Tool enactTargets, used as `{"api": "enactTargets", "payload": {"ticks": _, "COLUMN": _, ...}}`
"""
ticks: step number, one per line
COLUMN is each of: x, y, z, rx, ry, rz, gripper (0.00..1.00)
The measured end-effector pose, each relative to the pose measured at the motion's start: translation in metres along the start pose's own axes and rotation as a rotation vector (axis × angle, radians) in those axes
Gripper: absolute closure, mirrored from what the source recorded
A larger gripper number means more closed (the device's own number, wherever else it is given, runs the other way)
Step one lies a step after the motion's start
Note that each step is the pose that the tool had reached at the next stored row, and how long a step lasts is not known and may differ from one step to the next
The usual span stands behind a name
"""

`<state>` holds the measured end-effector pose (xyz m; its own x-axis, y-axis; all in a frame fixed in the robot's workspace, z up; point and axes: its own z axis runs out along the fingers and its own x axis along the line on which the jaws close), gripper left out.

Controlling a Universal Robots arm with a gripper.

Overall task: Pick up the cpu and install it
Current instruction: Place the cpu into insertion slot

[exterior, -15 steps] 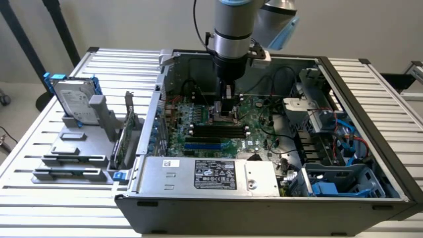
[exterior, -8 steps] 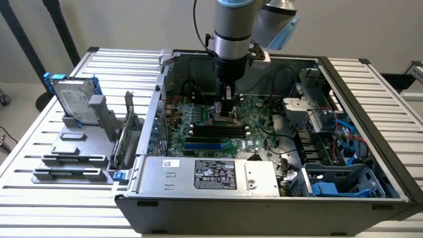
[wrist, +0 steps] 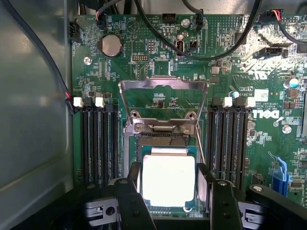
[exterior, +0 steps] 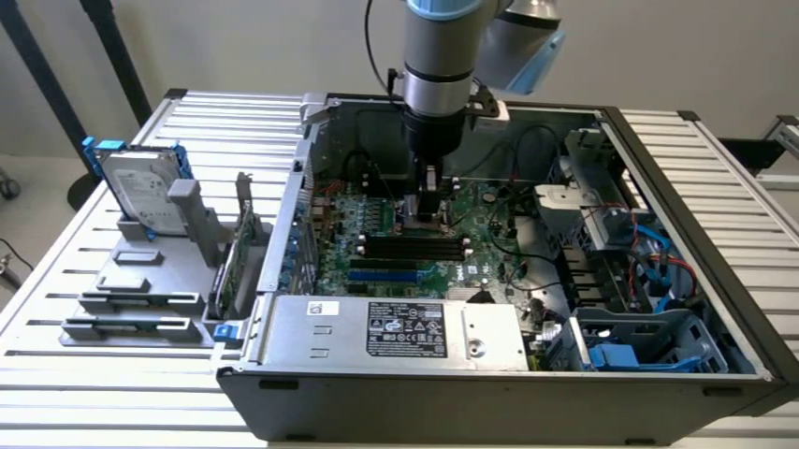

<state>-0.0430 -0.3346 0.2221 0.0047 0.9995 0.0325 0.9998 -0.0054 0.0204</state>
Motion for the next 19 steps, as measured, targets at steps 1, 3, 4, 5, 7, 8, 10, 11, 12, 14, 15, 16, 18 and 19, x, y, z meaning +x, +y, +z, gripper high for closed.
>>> {"api": "enactTargets", "payload": {"ticks": 1, "x": -0.0001, "y": -0.0001, "z": 0.0015, "rx": 0.0, "ry": 0.0002, "rz": 0.0, "gripper": 0.45}}
{"api": "enactTargets", "payload": {"ticks": 3, "x": -0.0001, "y": -0.0002, "z": 0.0037, "rx": 0.0, "ry": 0.0015, "rz": 0.0, "gripper": 0.45}}
{"api": "enactTargets", "payload": {"ticks": 4, "x": -0.0002, "y": -0.0002, "z": 0.0046, "rx": 0.0, "ry": 0.0023, "rz": 0.0, "gripper": 0.45}}
{"api": "enactTargets", "payload": {"ticks": 5, "x": -0.0002, "y": -0.0003, "z": 0.0054, "rx": 0.0, "ry": 0.003, "rz": 0.0, "gripper": 0.45}}
{"api": "enactTargets", "payload": {"ticks": 7, "x": -0.0002, "y": -0.0002, "z": 0.0067, "rx": 0.0, "ry": 0.0046, "rz": 0.0, "gripper": 0.45}}
{"api": "enactTargets", "payload": {"ticks": 8, "x": -0.0002, "y": -0.0003, "z": 0.007, "rx": 0.0001, "ry": 0.005, "rz": 0.0, "gripper": 0.45}}
{"api": "enactTargets", "payload": {"ticks": 10, "x": 0.0, "y": -0.0002, "z": 0.0077, "rx": 0.0, "ry": 0.0055, "rz": 0.0, "gripper": 0.45}}
{"api": "enactTargets", "payload": {"ticks": 11, "x": 0.0001, "y": -0.0002, "z": 0.0081, "rx": 0.0, "ry": 0.0057, "rz": 0.0, "gripper": 0.45}}
{"api": "enactTargets", "payload": {"ticks": 12, "x": 0.0003, "y": -0.0003, "z": 0.0083, "rx": 0.0, "ry": 0.0056, "rz": 0.0, "gripper": 0.45}}
{"api": "enactTargets", "payload": {"ticks": 14, "x": 0.0014, "y": -0.0003, "z": 0.0089, "rx": 0.0, "ry": 0.0057, "rz": 0.0, "gripper": 0.45}}
{"api": "enactTargets", "payload": {"ticks": 15, "x": 0.0021, "y": -0.0003, "z": 0.0091, "rx": 0.0, "ry": 0.0057, "rz": 0.0, "gripper": 0.45}}
{"api": "enactTargets", "payload": {"ticks": 16, "x": 0.0027, "y": -0.0003, "z": 0.0093, "rx": 0.0, "ry": 0.0057, "rz": 0.0, "gripper": 0.45}}
{"api": "enactTargets", "payload": {"ticks": 18, "x": 0.0031, "y": -0.0003, "z": 0.0096, "rx": 0.0001, "ry": 0.0056, "rz": 0.0, "gripper": 0.45}}
{"api": "enactTargets", "payload": {"ticks": 19, "x": 0.0031, "y": -0.0003, "z": 0.0098, "rx": 0.0, "ry": 0.0057, "rz": 0.0, "gripper": 0.45}}
